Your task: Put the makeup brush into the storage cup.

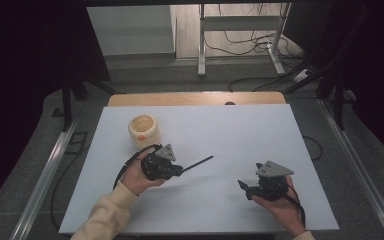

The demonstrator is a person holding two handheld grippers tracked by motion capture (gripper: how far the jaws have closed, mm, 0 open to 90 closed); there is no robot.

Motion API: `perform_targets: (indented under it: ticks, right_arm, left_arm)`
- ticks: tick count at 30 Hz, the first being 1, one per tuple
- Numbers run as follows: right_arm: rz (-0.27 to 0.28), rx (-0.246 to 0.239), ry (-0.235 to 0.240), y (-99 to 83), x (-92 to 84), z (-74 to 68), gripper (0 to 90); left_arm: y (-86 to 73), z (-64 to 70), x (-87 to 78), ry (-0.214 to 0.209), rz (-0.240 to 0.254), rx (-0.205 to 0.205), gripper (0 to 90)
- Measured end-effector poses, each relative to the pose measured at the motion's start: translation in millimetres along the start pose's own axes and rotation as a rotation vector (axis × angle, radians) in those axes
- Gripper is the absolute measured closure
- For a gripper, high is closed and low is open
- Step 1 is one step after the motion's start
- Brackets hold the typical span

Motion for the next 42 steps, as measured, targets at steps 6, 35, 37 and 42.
perform_targets:
  ticks: [6,35,37,42]
  right_arm:
    - [0.002,-0.025,-0.008,5.3,2.8,-1.6,15.4]
    - [0.005,-0.127,0.032,30.9,21.8,-27.5,17.9]
    - [0.004,-0.135,0.034,31.9,22.5,-29.3,18.4]
    - [0.000,-0.160,0.033,34.1,24.2,-32.8,19.4]
  left_arm:
    - [3.8,0.8,0.5,0.011,0.021,-0.009,83.6]
    - [17.8,16.2,19.6,-0.036,-0.012,0.039,83.6]
    - [18.6,17.8,21.8,-0.038,-0.020,0.047,83.6]
    - [21.0,21.0,25.4,-0.045,-0.030,0.054,83.6]
Point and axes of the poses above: each handheld gripper's, and its own axes: x roughly forward along the jaws, y roughly out of its top, z roughly to its right, the point moved 7 cm from there along x, roughly forward along the jaws, and after that the axes turned 4 degrees about -z, right-handed, at the moved point
